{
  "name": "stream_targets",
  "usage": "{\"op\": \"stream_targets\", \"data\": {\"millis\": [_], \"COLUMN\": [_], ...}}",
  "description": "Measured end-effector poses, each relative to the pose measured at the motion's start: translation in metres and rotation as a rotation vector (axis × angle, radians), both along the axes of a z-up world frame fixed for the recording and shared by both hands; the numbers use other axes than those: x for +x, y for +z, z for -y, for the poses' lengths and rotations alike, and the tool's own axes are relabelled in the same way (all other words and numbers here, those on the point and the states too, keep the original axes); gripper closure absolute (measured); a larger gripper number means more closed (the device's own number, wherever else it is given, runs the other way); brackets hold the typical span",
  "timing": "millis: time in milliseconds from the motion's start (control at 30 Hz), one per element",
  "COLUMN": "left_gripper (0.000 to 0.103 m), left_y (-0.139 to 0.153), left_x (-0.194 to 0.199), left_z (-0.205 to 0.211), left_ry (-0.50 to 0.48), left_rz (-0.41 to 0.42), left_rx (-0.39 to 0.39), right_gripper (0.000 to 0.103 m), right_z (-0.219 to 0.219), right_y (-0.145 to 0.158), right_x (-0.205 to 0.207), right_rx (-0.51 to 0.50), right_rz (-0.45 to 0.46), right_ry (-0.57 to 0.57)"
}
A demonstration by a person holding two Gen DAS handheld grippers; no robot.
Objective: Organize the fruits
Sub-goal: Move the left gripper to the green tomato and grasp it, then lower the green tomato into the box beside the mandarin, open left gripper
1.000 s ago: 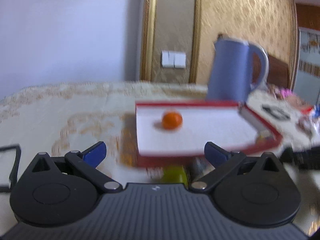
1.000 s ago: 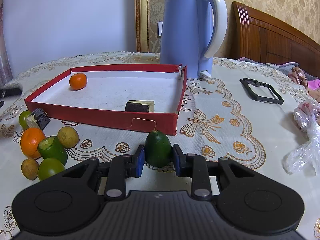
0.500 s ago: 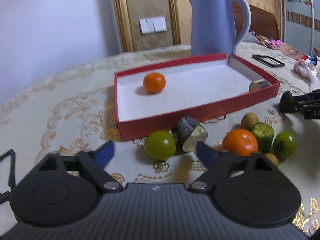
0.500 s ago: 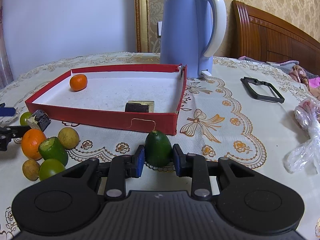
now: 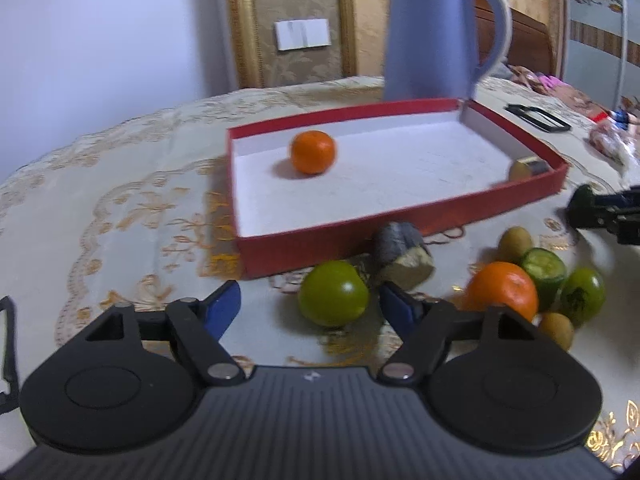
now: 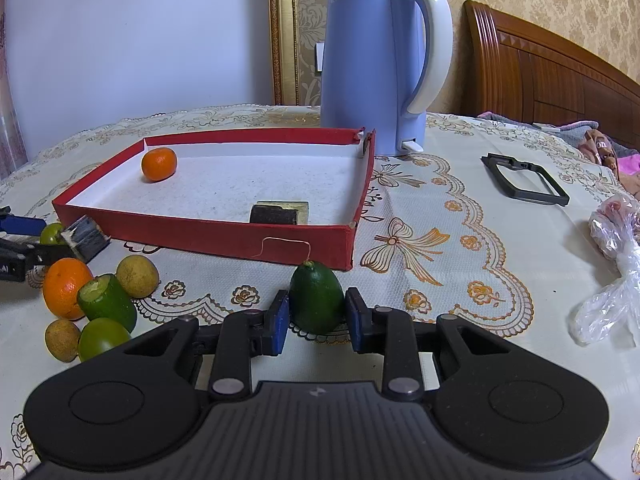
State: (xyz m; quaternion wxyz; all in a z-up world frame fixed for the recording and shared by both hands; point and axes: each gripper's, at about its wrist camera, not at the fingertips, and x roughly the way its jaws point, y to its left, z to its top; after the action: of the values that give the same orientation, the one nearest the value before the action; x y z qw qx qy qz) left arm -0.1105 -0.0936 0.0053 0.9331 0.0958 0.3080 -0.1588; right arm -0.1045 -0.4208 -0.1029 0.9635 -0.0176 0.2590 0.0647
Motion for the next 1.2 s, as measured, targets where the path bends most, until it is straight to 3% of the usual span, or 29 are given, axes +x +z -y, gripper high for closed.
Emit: {"op": "stream_targets", "data": {"millis": [33, 100, 267, 467, 633, 767, 1000, 1200], "left_gripper": [0.037, 0.053, 0.07, 0.071, 0.071, 0.071, 0.071, 0.071], "left_y": [0.0, 0.0, 0.001, 0.007, 0.029, 0.049, 0.04, 0.022], "left_x": [-0.001, 0.0, -0.005, -0.013, -0.021, -0.002, 0.068, 0.086], "left_z": [0.001, -0.001, 0.001, 0.001, 0.002, 0.009, 0.027, 0.031], "left_ry": [-0.008, -0.023, -0.04, -0.028, -0.035, -0.018, 0.079, 0.133], "left_rz": [0.0, -0.016, -0.017, 0.013, 0.078, 0.133, 0.064, 0.036], "left_rx": [-0.008, -0.042, -0.053, -0.044, -0.031, -0.027, -0.078, -0.066], "right_gripper": [0.074, 0.074, 0.074, 0.074, 0.074, 0.074, 0.074, 0.074], "right_z": [0.0, 0.0, 0.0, 0.0, 0.0, 0.0, 0.0, 0.001], "right_y": [0.0, 0.0, 0.0, 0.0, 0.0, 0.0, 0.0, 0.0], "right_x": [0.0, 0.0, 0.0, 0.0, 0.0, 0.0, 0.0, 0.0], "right_rx": [0.0, 0.0, -0.002, -0.002, 0.002, 0.001, 0.001, 0.002], "right_rz": [0.0, 0.0, 0.001, 0.001, 0.001, 0.002, 0.002, 0.002], "right_ry": [0.0, 0.0, -0.001, -0.001, -0.001, -0.001, -0.001, -0.001]}}
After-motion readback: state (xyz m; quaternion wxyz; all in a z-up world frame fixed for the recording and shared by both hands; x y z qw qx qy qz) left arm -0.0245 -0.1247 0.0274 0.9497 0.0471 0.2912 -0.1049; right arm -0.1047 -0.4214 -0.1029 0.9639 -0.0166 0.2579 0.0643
